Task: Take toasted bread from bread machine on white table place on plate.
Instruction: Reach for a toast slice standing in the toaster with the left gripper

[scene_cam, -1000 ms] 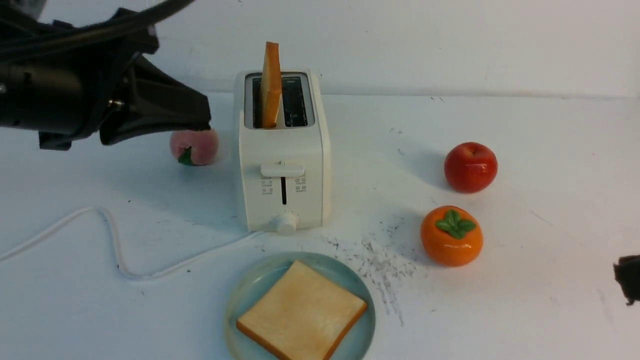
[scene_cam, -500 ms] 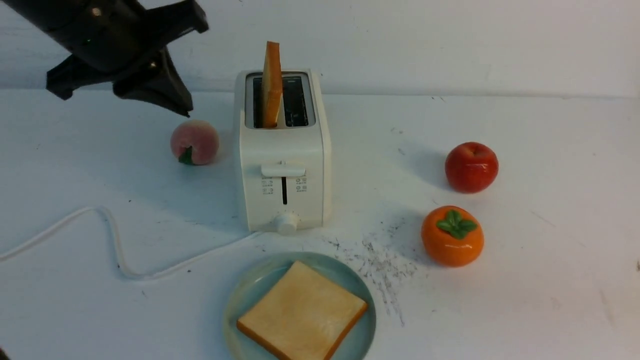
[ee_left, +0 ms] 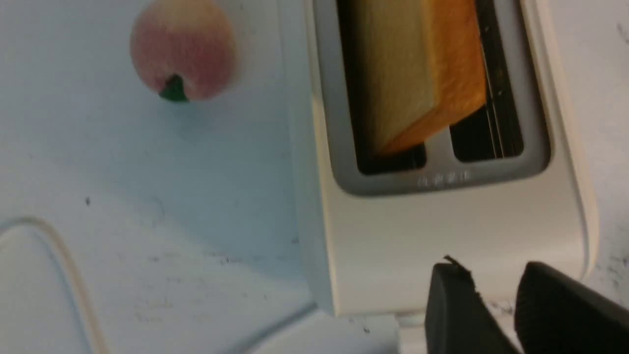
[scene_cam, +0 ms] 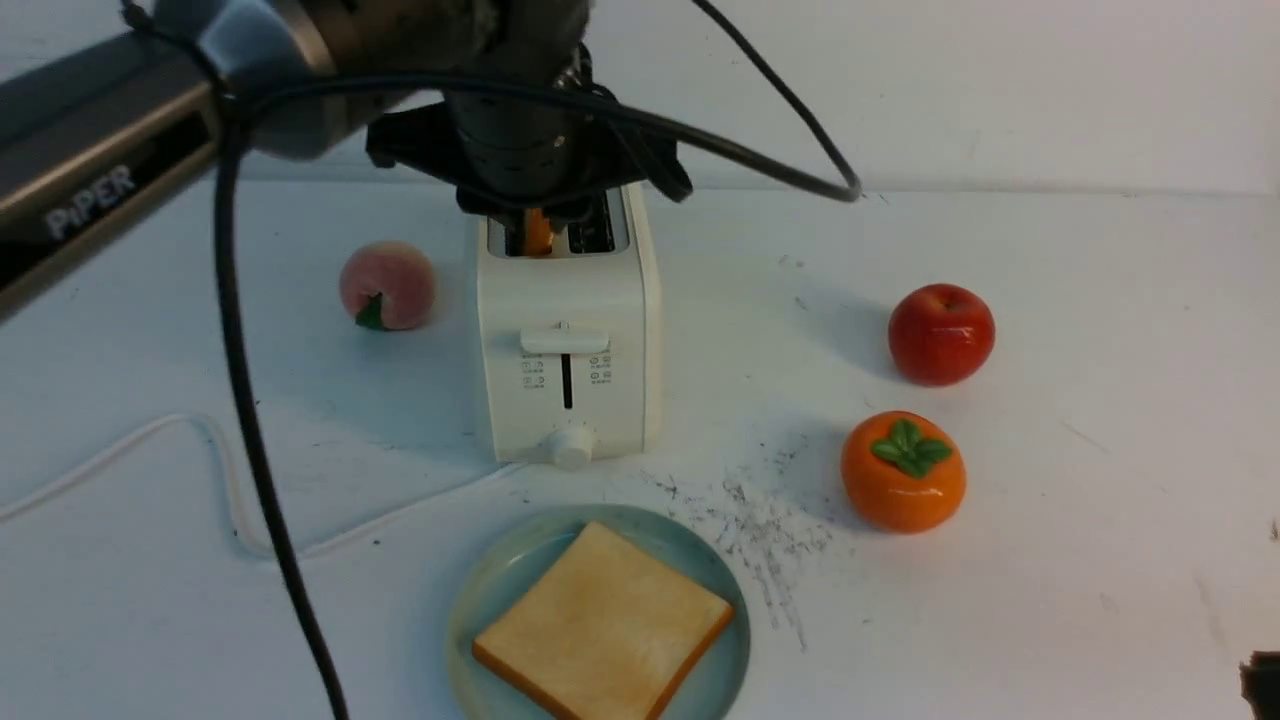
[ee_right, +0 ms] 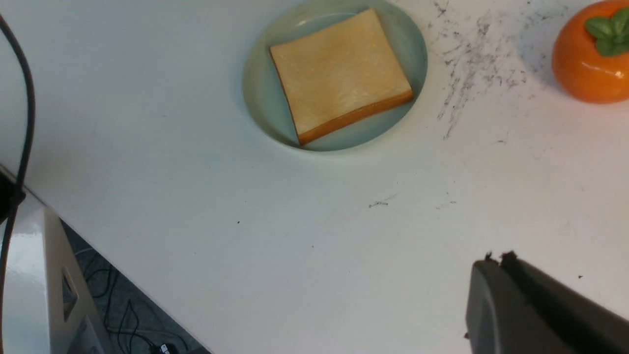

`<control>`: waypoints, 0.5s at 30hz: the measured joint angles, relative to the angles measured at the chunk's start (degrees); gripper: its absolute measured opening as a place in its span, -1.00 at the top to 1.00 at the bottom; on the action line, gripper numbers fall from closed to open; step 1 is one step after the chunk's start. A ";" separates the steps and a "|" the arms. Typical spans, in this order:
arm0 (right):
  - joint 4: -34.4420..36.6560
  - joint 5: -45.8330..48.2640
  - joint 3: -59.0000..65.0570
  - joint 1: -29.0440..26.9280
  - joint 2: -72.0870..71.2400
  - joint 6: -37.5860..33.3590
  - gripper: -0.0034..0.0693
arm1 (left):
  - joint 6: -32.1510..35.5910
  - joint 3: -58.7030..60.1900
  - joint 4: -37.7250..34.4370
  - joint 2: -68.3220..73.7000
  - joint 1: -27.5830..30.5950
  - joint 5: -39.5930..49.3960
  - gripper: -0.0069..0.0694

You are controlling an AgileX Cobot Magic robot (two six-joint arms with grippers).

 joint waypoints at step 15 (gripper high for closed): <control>0.01 -2.90 0.00 0.00 0.00 0.00 0.88 | -7.72 -0.20 15.21 5.24 -0.58 -9.05 -0.30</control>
